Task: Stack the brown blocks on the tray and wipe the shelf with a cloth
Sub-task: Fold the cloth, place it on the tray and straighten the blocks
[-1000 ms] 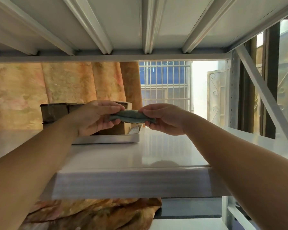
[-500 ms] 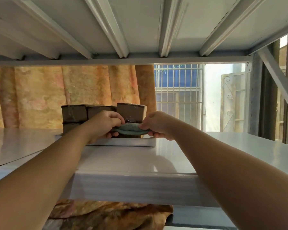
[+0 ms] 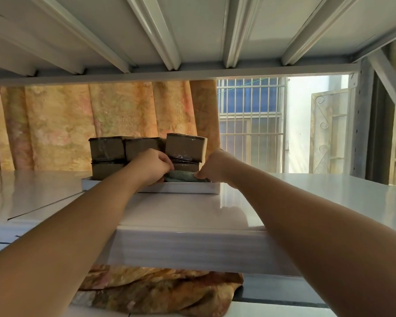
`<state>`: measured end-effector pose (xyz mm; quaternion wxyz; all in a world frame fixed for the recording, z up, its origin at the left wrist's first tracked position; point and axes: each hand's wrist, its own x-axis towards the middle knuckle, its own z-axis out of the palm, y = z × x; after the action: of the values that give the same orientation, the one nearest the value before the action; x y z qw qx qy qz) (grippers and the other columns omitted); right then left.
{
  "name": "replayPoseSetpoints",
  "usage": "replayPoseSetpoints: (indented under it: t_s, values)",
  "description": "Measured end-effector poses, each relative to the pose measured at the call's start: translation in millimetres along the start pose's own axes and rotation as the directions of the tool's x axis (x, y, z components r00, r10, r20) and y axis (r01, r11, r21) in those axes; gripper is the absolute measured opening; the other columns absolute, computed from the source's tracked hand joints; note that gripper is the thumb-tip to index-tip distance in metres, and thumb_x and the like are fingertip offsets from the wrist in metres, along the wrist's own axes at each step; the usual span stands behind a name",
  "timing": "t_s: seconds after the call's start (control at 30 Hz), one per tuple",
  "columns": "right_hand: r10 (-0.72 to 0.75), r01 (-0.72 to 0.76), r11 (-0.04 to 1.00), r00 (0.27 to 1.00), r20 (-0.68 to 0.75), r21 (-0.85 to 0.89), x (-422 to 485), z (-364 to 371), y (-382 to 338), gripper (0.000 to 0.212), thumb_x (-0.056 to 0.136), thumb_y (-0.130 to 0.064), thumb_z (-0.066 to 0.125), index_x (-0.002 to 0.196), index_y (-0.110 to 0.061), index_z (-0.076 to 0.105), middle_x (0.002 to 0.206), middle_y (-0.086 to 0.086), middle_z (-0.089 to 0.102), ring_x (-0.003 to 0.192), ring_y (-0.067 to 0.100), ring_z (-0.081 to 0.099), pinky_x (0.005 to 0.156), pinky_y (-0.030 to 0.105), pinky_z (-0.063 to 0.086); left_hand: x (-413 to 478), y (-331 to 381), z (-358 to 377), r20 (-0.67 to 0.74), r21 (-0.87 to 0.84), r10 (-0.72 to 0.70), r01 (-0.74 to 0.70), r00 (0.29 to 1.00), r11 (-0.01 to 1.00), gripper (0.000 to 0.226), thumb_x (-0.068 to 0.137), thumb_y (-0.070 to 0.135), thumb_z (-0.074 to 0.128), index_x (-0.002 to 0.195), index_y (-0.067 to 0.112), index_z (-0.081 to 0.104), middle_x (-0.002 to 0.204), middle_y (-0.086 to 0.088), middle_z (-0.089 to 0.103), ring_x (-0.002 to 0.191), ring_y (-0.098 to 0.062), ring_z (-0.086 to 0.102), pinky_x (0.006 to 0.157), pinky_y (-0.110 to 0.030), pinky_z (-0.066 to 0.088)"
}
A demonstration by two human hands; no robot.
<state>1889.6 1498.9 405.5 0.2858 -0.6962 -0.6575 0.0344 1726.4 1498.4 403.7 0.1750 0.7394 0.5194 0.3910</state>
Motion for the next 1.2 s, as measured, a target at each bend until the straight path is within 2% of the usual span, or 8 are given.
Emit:
replayPoseSetpoints:
  t_s: [0.23, 0.37, 0.53, 0.6, 0.7, 0.83, 1.03, 1.2]
  values:
    - [0.015, -0.011, 0.991, 1.0, 0.028, -0.133, 1.6, -1.6, 0.3, 0.038, 0.082, -0.04, 0.062, 0.064, -0.012, 0.044, 0.066, -0.001, 0.042, 0.055, 0.009, 0.04, 0.047, 0.02, 0.029, -1.0, -0.4, -4.4, 0.06, 0.155, 0.019, -0.028, 0.998, 0.987, 0.028, 0.084, -0.001, 0.053, 0.073, 0.016, 0.073, 0.066, 0.002, 0.058, 0.065, -0.011, 0.05, 0.055, -0.021, 0.038]
    - [-0.024, 0.043, 0.978, 0.995, 0.094, -0.206, -0.8, -5.1, 1.2, 0.038, 0.088, -0.043, 0.055, 0.093, -0.005, 0.06, 0.081, 0.003, 0.049, 0.073, 0.014, 0.048, 0.066, 0.021, 0.041, -4.2, 3.1, -3.3, 0.037, 0.284, 0.064, -0.071, 0.997, 0.956, 0.031, 0.087, 0.004, 0.048, 0.077, 0.021, 0.072, 0.07, 0.011, 0.056, 0.07, -0.009, 0.05, 0.061, -0.022, 0.038]
    - [-0.055, 0.058, 0.993, 0.998, 0.024, -0.105, -3.2, -4.5, 9.9, 0.039, 0.082, -0.043, 0.063, 0.077, -0.005, 0.056, 0.07, 0.0, 0.048, 0.068, 0.014, 0.05, 0.06, 0.023, 0.042, -8.3, 4.9, -3.0, 0.045, 0.427, 0.13, -0.137, 0.99, 0.894, 0.03, 0.089, 0.011, 0.045, 0.081, 0.023, 0.07, 0.068, 0.009, 0.055, 0.062, -0.006, 0.048, 0.052, -0.021, 0.035]
    - [-0.087, 0.09, 0.995, 0.994, -0.066, 0.044, -5.5, -5.8, 12.1, 0.036, 0.083, -0.039, 0.063, 0.096, -0.006, 0.059, 0.085, 0.003, 0.055, 0.078, 0.018, 0.055, 0.07, 0.029, 0.051, -8.5, 3.8, -2.5, 0.034, 0.451, 0.144, -0.143, 0.989, 0.881, 0.027, 0.09, 0.013, 0.045, 0.083, 0.022, 0.069, 0.074, 0.003, 0.058, 0.066, -0.009, 0.05, 0.055, -0.024, 0.038]
    - [-0.069, 0.124, 0.941, 0.982, -0.178, 0.315, -8.3, -7.6, 11.8, 0.06, 0.082, -0.038, 0.064, 0.129, -0.015, 0.036, 0.109, 0.005, 0.052, 0.106, 0.031, 0.056, 0.091, 0.045, 0.051, -5.9, -1.6, -2.4, -0.187, 0.459, 0.279, -0.167, 0.942, 0.873, 0.023, 0.089, 0.015, 0.048, 0.094, 0.017, 0.07, 0.089, -0.006, 0.064, 0.092, -0.027, 0.056, 0.072, -0.032, 0.044]
    - [-0.154, 0.198, 0.925, 0.976, -0.156, 0.326, -8.2, -4.7, 7.9, 0.068, 0.088, -0.039, 0.056, 0.144, -0.03, 0.018, 0.112, 0.012, 0.058, 0.109, 0.033, 0.058, 0.098, 0.045, 0.045, -3.2, -1.8, -3.9, -0.407, 0.53, 0.379, -0.123, 0.831, 0.839, 0.036, 0.087, 0.022, 0.057, 0.123, 0.015, 0.057, 0.124, -0.014, 0.056, 0.116, -0.037, 0.046, 0.088, -0.039, 0.036]
    - [-0.263, 0.286, 0.907, 0.958, -0.116, 0.308, -8.2, -4.7, 2.5, 0.06, 0.096, -0.019, 0.045, 0.147, -0.034, 0.017, 0.125, 0.012, 0.053, 0.071, 0.021, 0.053, 0.061, 0.025, 0.041, 17.9, -17.7, -2.4, -0.228, 0.533, 0.249, -0.093, 0.941, 0.841, 0.08, 0.088, 0.034, 0.056, 0.151, 0.029, 0.007, 0.159, -0.007, 0.018, 0.146, -0.033, 0.013, 0.118, -0.045, 0.013]
    - [-0.289, 0.305, 0.922, 0.952, -0.101, 0.239, -1.1, -5.5, 2.5, 0.058, 0.094, -0.011, 0.043, 0.143, -0.035, 0.022, 0.12, 0.016, 0.057, 0.077, 0.024, 0.051, 0.058, 0.027, 0.033, 19.3, -20.5, -2.0, -0.178, 0.463, 0.24, -0.134, 0.954, 0.876, 0.07, 0.089, 0.028, 0.052, 0.149, 0.032, 0.016, 0.158, -0.012, 0.018, 0.146, -0.032, 0.011, 0.117, -0.046, 0.016]
